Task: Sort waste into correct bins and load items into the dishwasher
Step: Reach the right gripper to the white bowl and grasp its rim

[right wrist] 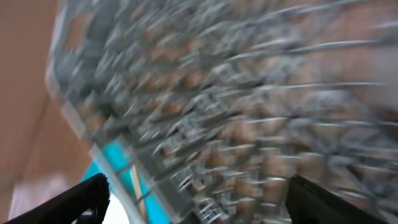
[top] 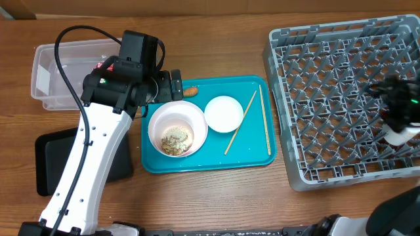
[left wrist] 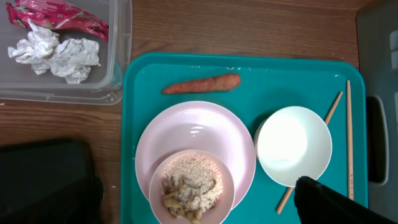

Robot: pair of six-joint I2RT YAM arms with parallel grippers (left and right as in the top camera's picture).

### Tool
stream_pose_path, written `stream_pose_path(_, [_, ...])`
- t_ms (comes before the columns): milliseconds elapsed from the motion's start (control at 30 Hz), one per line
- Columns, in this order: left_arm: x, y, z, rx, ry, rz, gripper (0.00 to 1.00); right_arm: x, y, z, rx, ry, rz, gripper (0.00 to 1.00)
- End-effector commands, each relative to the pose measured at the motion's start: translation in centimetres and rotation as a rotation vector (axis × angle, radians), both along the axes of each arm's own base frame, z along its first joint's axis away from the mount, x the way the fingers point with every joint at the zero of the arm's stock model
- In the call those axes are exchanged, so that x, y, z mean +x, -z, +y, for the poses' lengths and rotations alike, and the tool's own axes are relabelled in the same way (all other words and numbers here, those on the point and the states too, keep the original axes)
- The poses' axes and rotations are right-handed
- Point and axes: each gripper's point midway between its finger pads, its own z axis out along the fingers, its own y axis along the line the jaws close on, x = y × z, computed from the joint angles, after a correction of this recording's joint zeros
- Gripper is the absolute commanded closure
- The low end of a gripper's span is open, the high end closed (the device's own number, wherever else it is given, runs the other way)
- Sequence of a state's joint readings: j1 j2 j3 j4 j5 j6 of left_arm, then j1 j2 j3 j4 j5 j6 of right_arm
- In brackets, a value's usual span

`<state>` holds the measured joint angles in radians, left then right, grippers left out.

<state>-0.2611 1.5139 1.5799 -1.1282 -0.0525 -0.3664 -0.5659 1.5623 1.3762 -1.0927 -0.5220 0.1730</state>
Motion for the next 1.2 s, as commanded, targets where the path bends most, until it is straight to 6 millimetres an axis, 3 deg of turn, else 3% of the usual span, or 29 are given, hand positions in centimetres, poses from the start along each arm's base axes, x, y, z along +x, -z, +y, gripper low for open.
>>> stream_pose_path(0, [-0.3,-0.3,-0.3,-0.033,-0.021,0.006,0.0,1.5,-3.0,6.6,-0.037,-0.268,-0.134,0.11])
stream_pose_path(233, [-1.0,0.3,1.8,-0.033,-0.142,0.056,0.0,2.1,-0.8,15.6,-0.26,-0.541,-0.064,0.11])
stream_pose_path(400, [-1.2,0.4,2.2,-0.055,-0.153,0.071,0.0,1.9,1.1,21.6,-0.343,-0.708,-0.046,0.12])
stream_pose_path(633, [-1.2,0.4,2.1,-0.054,-0.151,0.073,0.0,2.0,6.6,27.6,-0.358,-0.847,0.035,0.22])
stream_pose_path(733, [-1.2,0.4,2.1,-0.054,-0.151,0.073,0.0,2.0,9.3,29.7,-0.356,-0.895,0.066,0.32])
stream_pose_path(833, [-1.2,0.4,2.1,-0.054,-0.151,0.072,0.0,2.2,11.2,31.2,-0.352,-0.912,0.078,0.41])
stream_pose_path(933, [-1.2,0.4,2.1,-0.054,-0.151,0.072,0.0,2.6,12.6,31.4,-0.364,-0.869,0.106,0.62])
stream_pose_path(1100, [-1.2,0.4,2.1,-0.053,-0.151,0.071,0.0,2.8,13.8,31.0,-0.38,-0.836,0.138,0.65])
stream_pose_path(1167, [-1.1,0.4,2.1,-0.053,-0.151,0.07,0.0,2.9,13.8,31.0,-0.382,-0.835,0.136,0.72])
